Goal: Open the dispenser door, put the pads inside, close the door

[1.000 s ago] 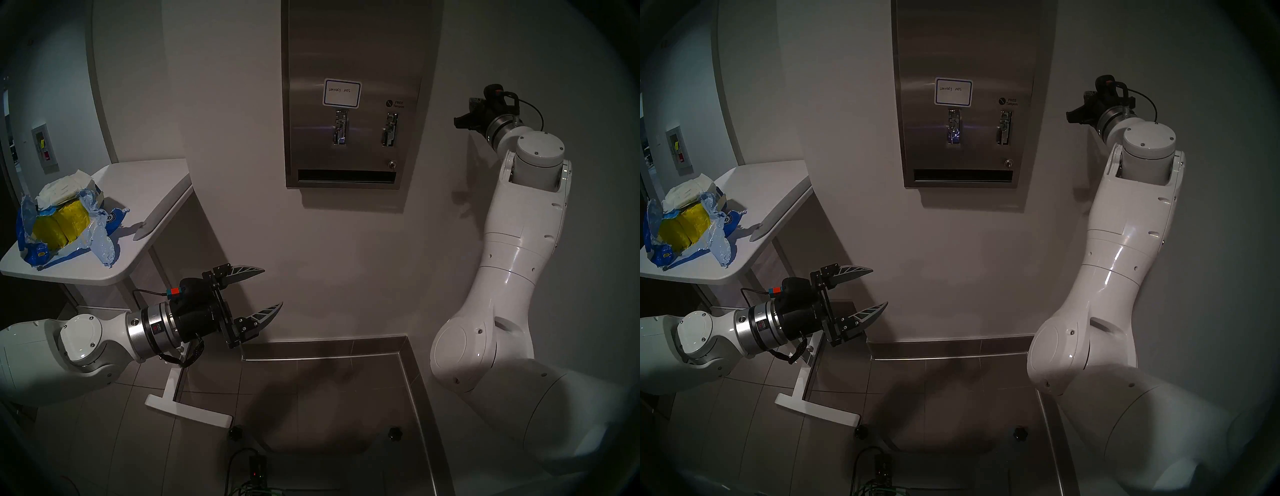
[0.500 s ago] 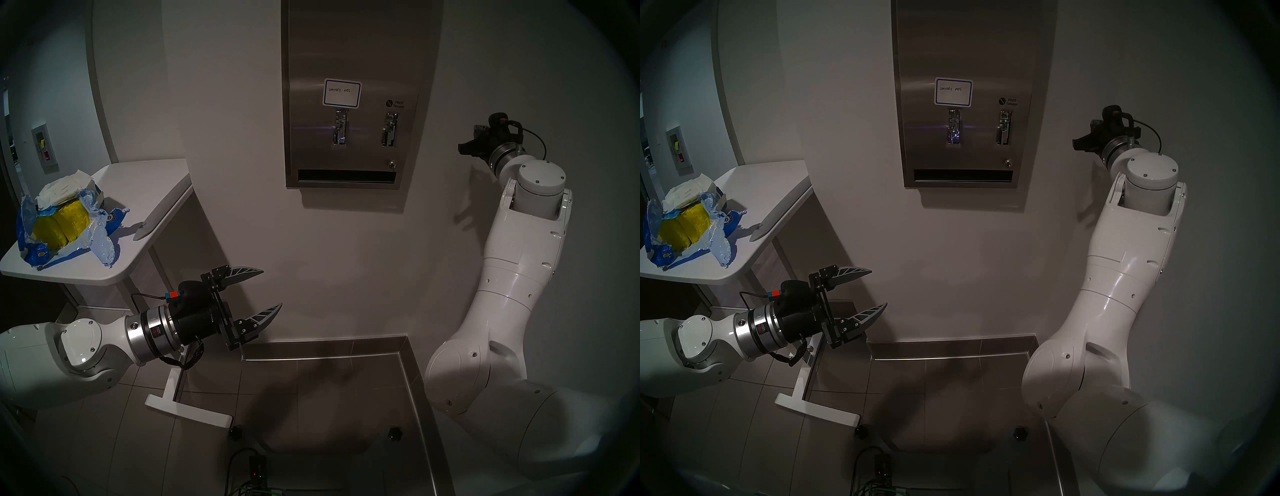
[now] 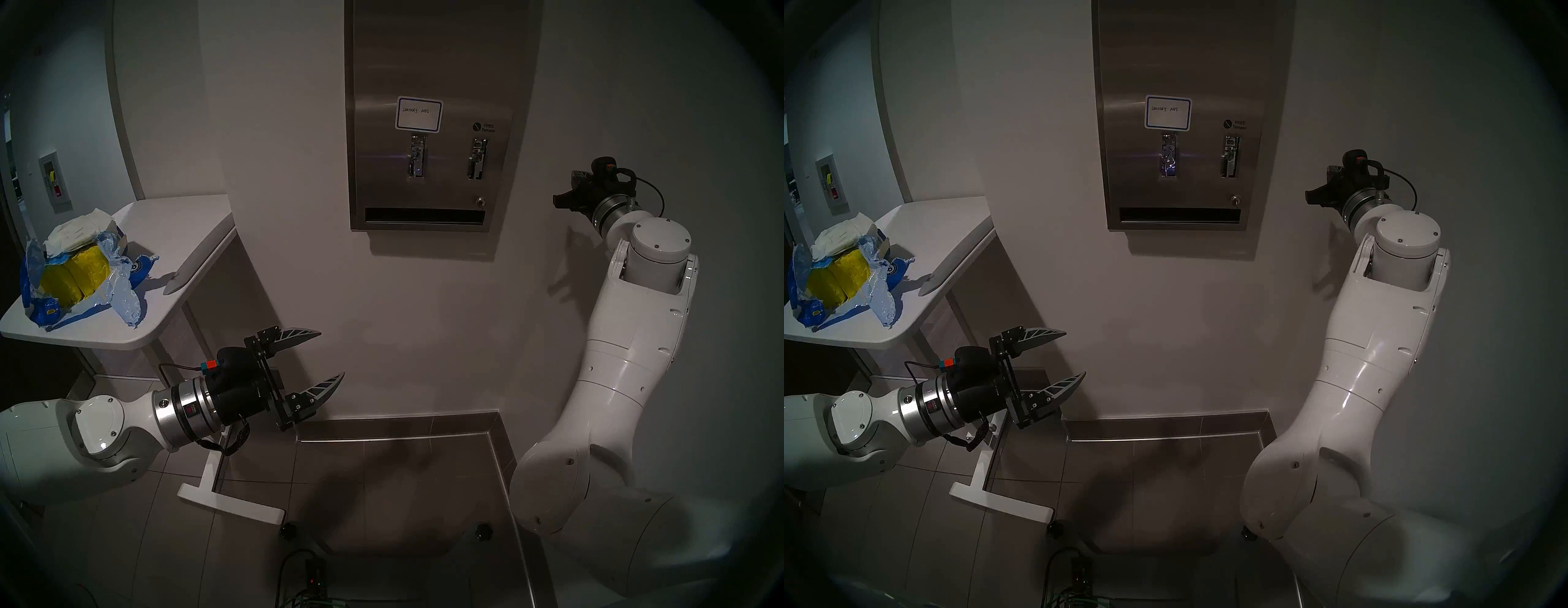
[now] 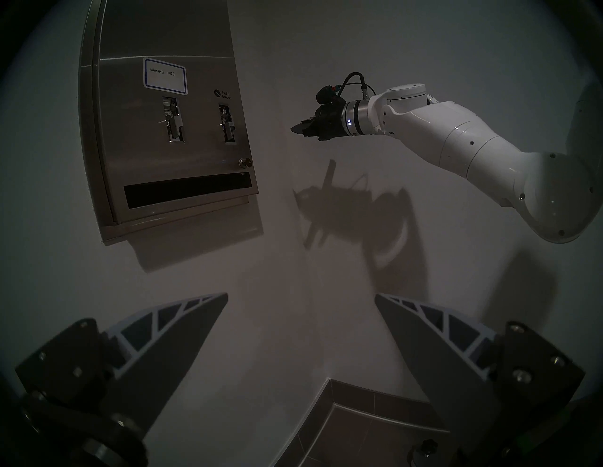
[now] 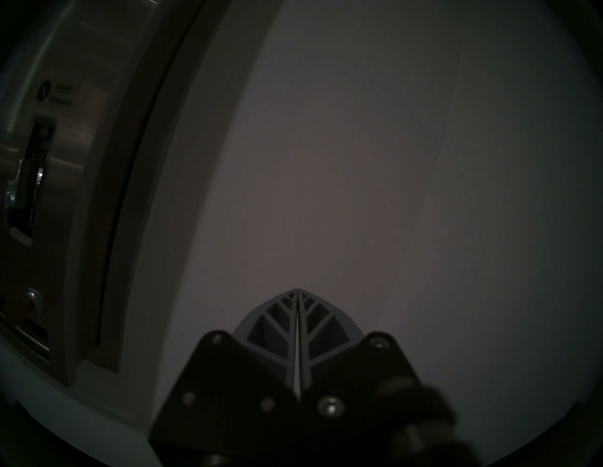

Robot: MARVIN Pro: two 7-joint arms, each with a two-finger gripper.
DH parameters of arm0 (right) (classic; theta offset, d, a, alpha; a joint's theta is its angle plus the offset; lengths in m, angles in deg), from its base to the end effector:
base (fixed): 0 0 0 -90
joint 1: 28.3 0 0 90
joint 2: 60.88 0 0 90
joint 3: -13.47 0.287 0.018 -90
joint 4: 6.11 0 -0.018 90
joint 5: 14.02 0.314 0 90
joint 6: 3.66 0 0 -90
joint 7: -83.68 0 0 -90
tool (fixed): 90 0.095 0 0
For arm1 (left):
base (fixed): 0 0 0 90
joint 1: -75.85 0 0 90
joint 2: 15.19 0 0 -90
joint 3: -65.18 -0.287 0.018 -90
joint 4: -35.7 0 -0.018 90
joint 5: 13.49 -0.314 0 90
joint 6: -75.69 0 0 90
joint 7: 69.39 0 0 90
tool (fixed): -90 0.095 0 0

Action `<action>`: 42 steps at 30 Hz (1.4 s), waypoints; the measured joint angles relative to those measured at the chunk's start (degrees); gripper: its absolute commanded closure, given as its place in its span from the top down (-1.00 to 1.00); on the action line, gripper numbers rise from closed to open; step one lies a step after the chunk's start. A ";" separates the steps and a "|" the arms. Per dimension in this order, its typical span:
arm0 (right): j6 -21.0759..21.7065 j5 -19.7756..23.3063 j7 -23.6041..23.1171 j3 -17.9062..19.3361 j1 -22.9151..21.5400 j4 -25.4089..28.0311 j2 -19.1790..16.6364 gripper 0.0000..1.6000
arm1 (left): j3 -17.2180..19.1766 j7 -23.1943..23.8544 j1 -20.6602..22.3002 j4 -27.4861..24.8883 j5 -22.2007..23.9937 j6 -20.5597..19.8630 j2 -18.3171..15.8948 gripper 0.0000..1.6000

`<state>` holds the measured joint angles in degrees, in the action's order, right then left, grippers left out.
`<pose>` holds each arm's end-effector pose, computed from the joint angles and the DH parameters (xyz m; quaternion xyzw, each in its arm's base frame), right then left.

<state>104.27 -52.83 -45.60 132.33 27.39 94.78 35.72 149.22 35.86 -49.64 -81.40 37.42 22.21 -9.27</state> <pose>0.4802 -0.1347 -0.0403 0.6483 0.0982 0.7398 0.1510 0.2729 0.0771 -0.2162 0.5930 -0.3888 0.6505 0.2722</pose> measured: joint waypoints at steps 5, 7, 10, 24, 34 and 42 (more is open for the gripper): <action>-0.01 0.38 -0.95 0.22 1.41 1.75 0.66 -1.00 | 0.28 -0.60 -0.55 -0.04 -0.37 0.48 0.00 1.00; -0.02 0.60 -1.52 0.35 2.17 2.77 1.04 -1.00 | 0.45 -0.95 -0.91 -0.07 -0.57 0.79 0.00 1.00; -0.02 0.83 -2.09 0.48 2.89 3.79 1.42 -1.00 | 0.64 -1.31 -1.28 -0.11 -0.80 1.11 0.00 1.00; -0.01 1.74 -4.43 1.14 5.14 8.59 3.05 -1.00 | 3.46 -4.87 -1.93 1.58 -0.82 1.96 0.00 1.00; 0.17 2.28 -6.29 1.69 7.05 12.88 4.57 -1.00 | 8.27 -9.22 -1.53 6.01 0.03 -1.58 0.02 1.00; 1.44 2.38 -7.57 2.03 8.36 15.33 5.71 -1.00 | 10.83 -10.56 -2.03 5.65 0.51 -6.19 0.04 1.00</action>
<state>105.71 -50.45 -53.18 134.36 35.75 110.11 41.44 160.05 25.30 -51.67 -75.76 37.93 16.02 -9.23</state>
